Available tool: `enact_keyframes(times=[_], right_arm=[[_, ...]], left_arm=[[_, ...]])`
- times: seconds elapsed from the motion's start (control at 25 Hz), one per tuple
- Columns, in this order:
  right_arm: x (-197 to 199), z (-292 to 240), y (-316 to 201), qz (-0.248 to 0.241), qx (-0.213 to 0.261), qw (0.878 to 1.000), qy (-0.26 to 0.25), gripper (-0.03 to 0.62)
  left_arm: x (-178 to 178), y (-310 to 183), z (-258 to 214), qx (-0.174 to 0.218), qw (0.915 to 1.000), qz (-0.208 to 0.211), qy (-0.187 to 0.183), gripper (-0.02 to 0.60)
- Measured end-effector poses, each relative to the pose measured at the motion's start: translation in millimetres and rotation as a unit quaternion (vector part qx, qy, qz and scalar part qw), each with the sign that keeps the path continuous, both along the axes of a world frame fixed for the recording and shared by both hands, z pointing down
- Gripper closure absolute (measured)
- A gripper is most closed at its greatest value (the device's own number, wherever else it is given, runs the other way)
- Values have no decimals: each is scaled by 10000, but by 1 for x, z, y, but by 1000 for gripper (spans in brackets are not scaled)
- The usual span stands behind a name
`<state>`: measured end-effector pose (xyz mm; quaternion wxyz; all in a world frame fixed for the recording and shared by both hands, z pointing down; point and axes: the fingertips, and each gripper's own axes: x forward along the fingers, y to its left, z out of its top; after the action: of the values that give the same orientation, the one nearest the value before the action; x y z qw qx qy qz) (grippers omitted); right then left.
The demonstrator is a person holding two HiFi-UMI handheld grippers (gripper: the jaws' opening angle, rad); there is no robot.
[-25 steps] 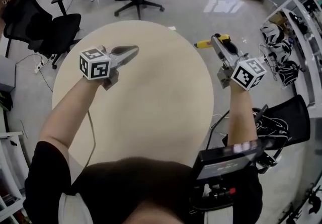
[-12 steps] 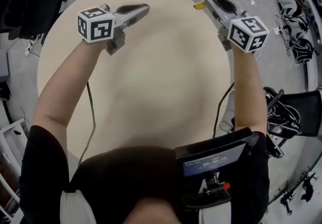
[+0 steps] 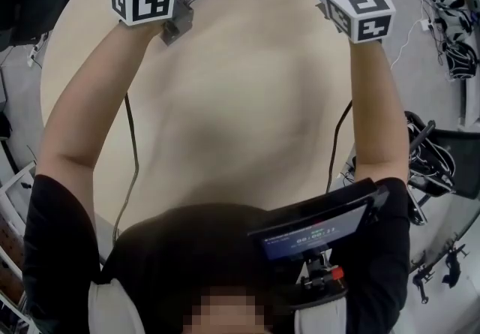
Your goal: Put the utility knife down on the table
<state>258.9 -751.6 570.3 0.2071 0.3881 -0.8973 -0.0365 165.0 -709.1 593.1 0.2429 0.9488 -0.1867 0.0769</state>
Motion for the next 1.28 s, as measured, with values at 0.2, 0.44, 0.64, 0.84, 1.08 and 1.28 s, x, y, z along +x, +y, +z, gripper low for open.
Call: enact_keyframes(times=[0.2,0.44,0.64,0.84,1.08,1.28], right_arm=[[-33,20,9,-411,594,9913,1099,507],[-49,45,15,-645,754,9797,1740,503],[-65,82,37,-1245,151,9714,2018,454],[-78,96,62,-1867,-948,9681,1375,130],[-81,77,74,-2199,-1883,9571,155,-7],[-57,108,87,-2242,-2108,9364,1687,-7]], left_arm=[[0,0,4,19,10000,46,34,581],[0,-2,6,-4,9999,44,94,581],[0,-1,10,-46,9999,94,78,581],[1,-1,13,-95,9999,115,70,581],[0,-2,15,-132,9998,76,97,581],[0,1,18,-157,9998,83,59,581]])
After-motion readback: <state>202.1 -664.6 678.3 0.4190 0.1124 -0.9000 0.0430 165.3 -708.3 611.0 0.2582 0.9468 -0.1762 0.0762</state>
